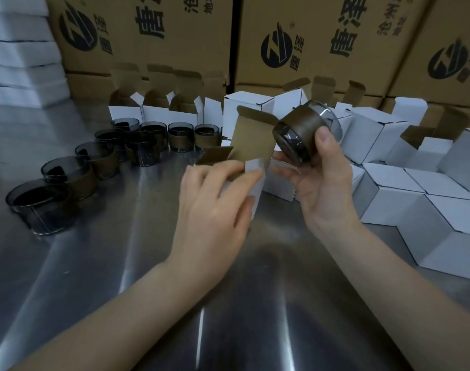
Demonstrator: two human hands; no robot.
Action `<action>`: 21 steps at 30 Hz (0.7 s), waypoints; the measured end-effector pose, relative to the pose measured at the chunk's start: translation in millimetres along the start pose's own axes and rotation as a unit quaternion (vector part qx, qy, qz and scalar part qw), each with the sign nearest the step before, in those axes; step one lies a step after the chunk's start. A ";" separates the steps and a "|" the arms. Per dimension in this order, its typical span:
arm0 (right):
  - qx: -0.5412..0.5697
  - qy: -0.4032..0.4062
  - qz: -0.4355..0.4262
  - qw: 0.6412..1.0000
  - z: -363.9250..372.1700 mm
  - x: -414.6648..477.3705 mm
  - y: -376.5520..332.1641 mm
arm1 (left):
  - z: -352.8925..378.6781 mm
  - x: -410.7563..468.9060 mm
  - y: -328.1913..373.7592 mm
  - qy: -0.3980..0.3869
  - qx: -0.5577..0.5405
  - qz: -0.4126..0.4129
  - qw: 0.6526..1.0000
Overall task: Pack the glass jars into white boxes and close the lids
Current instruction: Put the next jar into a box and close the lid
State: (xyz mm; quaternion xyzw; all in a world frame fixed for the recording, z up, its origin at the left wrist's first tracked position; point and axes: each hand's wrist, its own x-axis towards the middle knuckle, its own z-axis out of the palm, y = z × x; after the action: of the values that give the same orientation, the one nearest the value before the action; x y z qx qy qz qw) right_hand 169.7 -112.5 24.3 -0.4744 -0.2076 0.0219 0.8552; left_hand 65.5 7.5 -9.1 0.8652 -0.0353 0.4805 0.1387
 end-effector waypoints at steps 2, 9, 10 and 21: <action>-0.012 0.002 -0.004 1.000 -0.9 -0.5 0.5 | 4.0 -3.6 -0.8 -0.016 0.005 0.003 1.000; -0.087 0.004 -0.030 0.996 -6.1 -2.0 5.0 | 6.4 -5.2 -0.8 -0.052 -0.024 -0.018 0.998; -0.109 0.003 -0.043 0.993 -6.4 -2.7 5.3 | 5.0 -4.4 -0.5 -0.041 -0.033 -0.020 0.998; -0.231 -0.140 -0.112 0.956 -3.9 -0.6 -1.3 | 7.1 22.4 -45.9 -0.221 -0.397 -0.296 0.840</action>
State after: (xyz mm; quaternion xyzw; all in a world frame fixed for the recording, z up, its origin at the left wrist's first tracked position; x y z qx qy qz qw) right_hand 170.4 -116.5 23.4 -0.6250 -0.3762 -0.0570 0.6816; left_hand 92.2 51.2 -3.3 0.7886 0.0054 0.1577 0.5943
